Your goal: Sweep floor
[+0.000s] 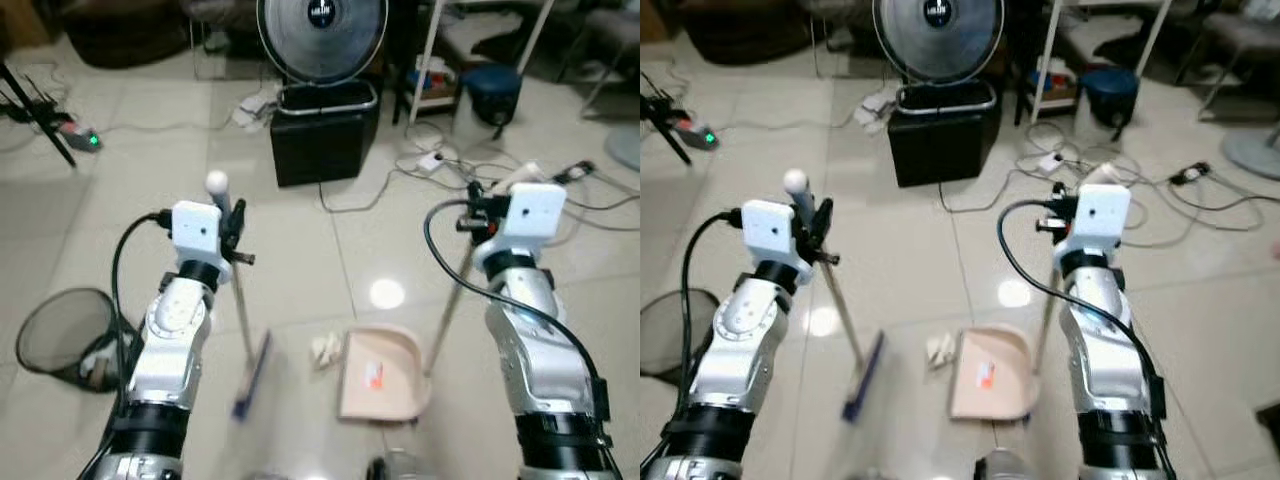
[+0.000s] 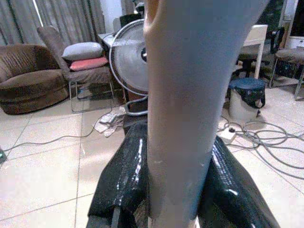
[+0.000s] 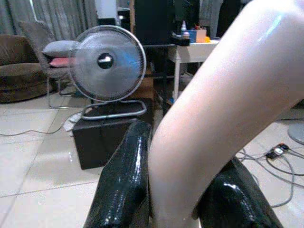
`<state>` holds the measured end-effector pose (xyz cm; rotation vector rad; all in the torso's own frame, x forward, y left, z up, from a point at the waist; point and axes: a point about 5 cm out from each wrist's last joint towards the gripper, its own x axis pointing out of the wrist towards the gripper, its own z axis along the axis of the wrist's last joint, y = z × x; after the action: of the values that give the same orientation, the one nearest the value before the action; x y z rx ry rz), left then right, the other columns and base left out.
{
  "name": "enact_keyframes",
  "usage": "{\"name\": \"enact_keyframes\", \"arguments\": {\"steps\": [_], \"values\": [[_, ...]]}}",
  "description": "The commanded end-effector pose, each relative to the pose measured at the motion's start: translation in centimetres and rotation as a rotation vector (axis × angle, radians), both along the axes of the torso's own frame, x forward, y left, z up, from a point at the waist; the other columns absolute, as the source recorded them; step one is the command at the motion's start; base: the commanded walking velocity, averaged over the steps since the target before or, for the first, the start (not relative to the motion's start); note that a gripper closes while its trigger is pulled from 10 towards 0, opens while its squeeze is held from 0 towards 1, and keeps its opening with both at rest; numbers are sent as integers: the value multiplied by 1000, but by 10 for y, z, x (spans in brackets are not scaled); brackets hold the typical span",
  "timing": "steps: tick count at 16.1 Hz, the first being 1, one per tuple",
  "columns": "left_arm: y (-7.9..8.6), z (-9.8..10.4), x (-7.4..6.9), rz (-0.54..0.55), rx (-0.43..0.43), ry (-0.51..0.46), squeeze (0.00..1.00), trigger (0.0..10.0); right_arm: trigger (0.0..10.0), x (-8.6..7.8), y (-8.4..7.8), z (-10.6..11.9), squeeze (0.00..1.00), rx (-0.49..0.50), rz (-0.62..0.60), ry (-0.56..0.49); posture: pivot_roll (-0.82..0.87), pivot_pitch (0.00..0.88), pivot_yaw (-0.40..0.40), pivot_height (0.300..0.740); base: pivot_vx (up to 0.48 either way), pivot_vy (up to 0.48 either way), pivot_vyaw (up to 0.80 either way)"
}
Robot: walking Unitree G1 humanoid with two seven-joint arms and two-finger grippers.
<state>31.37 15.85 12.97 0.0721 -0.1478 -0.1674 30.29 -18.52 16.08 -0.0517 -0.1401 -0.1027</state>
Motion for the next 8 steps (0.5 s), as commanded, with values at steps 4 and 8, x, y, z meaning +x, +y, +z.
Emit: {"name": "enact_keyframes", "arguments": {"steps": [4,8], "values": [[-6,10,4,-29,1,-49,0,10000,10000,-3,-5,11,0,-12,-27,-63,-35,100,49,740,442,0,0],[-3,9,3,-29,8,-46,0,10000,10000,-4,-5,7,0,-18,-33,-52,-29,95,56,740,443,0,0]]}}
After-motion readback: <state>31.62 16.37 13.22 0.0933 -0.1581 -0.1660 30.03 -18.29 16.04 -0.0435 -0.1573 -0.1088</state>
